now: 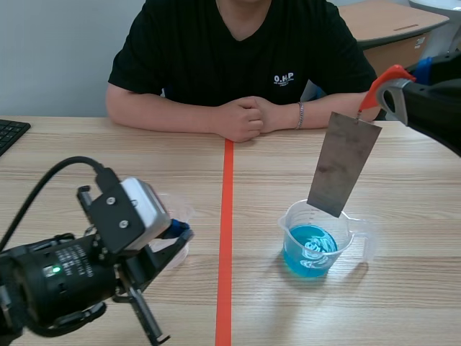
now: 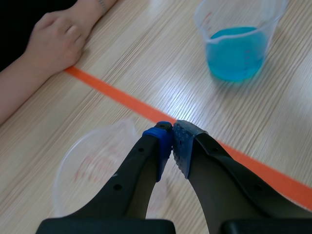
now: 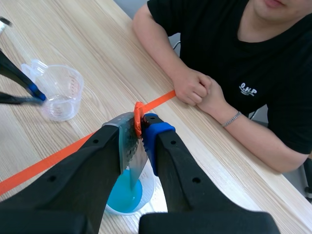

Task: Do the redox reaction experiment.
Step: 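Lower the plate into the blue solution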

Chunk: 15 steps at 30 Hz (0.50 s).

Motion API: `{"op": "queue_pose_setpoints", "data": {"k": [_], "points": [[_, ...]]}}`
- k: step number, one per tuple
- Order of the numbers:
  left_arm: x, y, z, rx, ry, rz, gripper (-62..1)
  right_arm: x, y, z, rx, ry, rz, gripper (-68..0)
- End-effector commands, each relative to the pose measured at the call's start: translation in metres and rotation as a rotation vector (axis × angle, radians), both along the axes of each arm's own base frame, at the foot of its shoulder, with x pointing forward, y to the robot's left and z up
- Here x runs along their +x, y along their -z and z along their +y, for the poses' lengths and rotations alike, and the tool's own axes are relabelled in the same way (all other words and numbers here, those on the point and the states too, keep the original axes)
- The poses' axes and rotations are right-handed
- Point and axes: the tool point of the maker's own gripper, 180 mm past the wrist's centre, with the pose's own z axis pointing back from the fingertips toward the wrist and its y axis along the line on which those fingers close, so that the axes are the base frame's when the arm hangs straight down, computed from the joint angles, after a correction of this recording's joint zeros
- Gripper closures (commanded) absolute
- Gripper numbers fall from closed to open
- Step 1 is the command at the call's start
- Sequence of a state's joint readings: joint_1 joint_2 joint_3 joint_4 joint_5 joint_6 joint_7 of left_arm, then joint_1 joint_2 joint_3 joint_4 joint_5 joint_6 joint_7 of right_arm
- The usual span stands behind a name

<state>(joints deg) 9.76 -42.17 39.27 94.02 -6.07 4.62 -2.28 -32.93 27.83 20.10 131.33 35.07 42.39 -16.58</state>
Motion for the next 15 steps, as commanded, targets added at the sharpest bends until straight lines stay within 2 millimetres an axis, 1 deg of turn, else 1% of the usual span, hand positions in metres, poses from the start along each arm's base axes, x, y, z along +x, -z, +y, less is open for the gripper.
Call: {"op": "queue_pose_setpoints", "data": {"k": [1, 5, 10, 15], "points": [[-0.009, -0.003, 0.007, -0.009, -0.018, 0.007, -4.6, -0.003, -0.009, 0.008, 0.006, -0.036, -0.036, -1.5], [-0.030, 0.002, 0.040, 0.045, -0.111, 0.045, -4.6, -0.004, -0.008, 0.011, 0.005, -0.046, -0.039, -1.5], [-0.055, 0.016, 0.083, 0.118, -0.257, 0.100, -4.6, -0.004, -0.005, 0.013, -0.018, -0.056, -0.052, -1.5], [-0.085, 0.029, 0.109, 0.170, -0.323, 0.184, -4.6, -0.004, -0.006, 0.013, -0.039, -0.057, -0.075, -1.5]]}}
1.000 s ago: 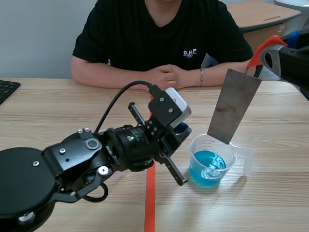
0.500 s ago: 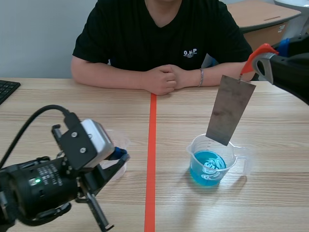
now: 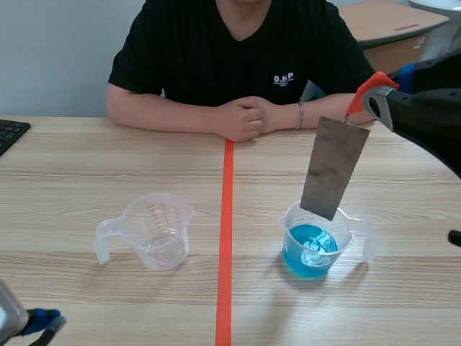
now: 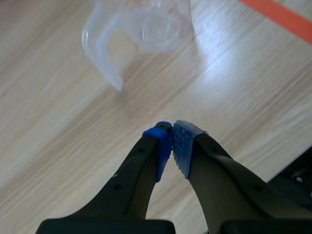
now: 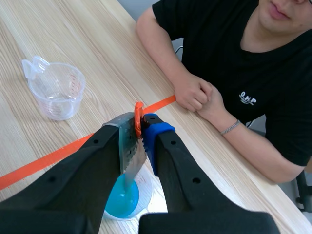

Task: Do the redox reaction experiment.
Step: 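Lower the plate into the blue solution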

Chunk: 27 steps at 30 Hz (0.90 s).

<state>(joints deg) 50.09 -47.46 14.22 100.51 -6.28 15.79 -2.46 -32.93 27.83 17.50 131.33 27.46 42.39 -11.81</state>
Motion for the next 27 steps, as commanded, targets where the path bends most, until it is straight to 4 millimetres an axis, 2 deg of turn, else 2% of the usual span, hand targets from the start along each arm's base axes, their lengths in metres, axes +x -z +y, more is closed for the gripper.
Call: {"op": "queue_pose_setpoints", "data": {"k": [1, 6, 11, 20, 27], "points": [[-0.003, -0.003, -0.001, -0.023, -0.028, -0.005, -4.6, -0.003, -0.010, 0.006, 0.003, -0.032, -0.039, -1.5], [-0.024, 0.004, 0.016, -0.009, -0.125, 0.048, -4.6, -0.004, -0.011, 0.008, -0.018, -0.064, -0.058, -1.5], [-0.041, 0.009, 0.024, -0.011, -0.209, 0.090, -4.6, -0.002, -0.007, 0.004, -0.012, -0.076, -0.052, -1.5], [-0.073, 0.019, 0.025, -0.027, -0.322, 0.182, -4.6, 0.003, 0.003, -0.005, 0.003, -0.076, -0.028, -1.5], [-0.078, 0.023, 0.028, -0.023, -0.376, 0.202, -4.6, 0.004, 0.005, -0.008, 0.015, -0.073, -0.034, -1.5]]}}
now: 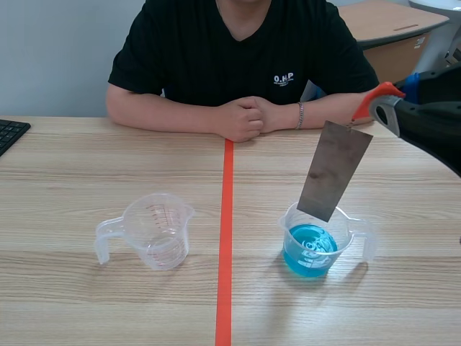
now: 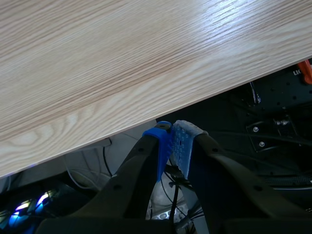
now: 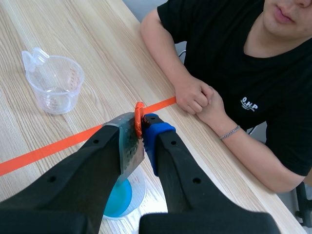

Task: Do the redox reaction experiment.
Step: 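Lower the plate into the blue solution, then hold the plate still in the solution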

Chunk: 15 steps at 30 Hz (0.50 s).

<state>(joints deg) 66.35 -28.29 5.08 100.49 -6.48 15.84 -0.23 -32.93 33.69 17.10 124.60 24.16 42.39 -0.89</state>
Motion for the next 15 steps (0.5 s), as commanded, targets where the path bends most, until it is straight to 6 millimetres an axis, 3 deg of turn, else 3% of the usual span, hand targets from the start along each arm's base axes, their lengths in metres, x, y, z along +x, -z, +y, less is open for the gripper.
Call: {"op": "queue_pose_setpoints", "data": {"k": [1, 15], "points": [[0.001, -0.002, 0.004, 0.007, -0.018, -0.006, -4.6, -0.001, -0.004, 0.002, 0.011, -0.019, -0.015, -1.5], [0.003, -0.003, 0.008, 0.017, -0.028, -0.012, -4.6, -0.003, 0.019, 0.006, 0.010, -0.043, 0.027, -1.5]]}}
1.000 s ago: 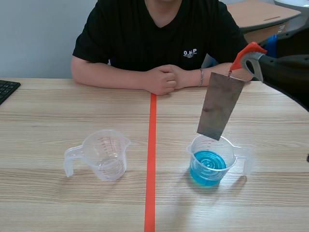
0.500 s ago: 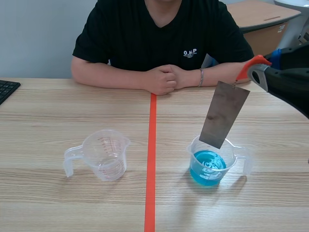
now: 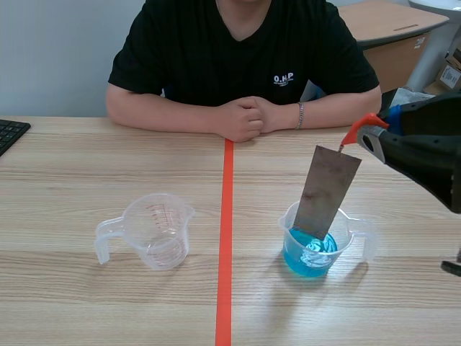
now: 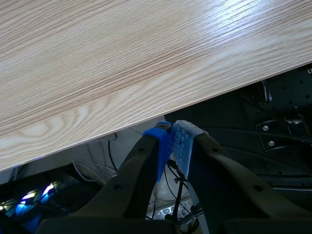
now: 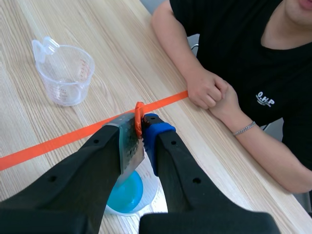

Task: Do the redox reaction experiment.
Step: 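Hold the plate still in the solution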

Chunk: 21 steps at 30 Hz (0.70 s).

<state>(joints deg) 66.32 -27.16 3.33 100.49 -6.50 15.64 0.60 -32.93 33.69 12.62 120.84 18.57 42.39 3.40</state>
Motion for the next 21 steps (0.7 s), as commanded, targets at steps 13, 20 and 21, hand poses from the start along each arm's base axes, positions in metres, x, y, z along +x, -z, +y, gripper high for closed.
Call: {"op": "queue_pose_setpoints", "data": {"k": [13, 20, 21], "points": [[0.001, -0.003, -0.001, -0.003, 0.001, -0.012, -4.6, 0.000, 0.019, -0.004, 0.046, -0.016, 0.028, -1.5], [0.001, -0.003, -0.001, -0.003, 0.001, -0.012, -4.6, 0.003, 0.035, -0.007, 0.057, -0.023, 0.043, -1.5], [0.001, -0.003, -0.001, -0.003, 0.001, -0.012, -4.6, 0.003, 0.037, -0.007, 0.061, -0.024, 0.050, -1.5]]}}
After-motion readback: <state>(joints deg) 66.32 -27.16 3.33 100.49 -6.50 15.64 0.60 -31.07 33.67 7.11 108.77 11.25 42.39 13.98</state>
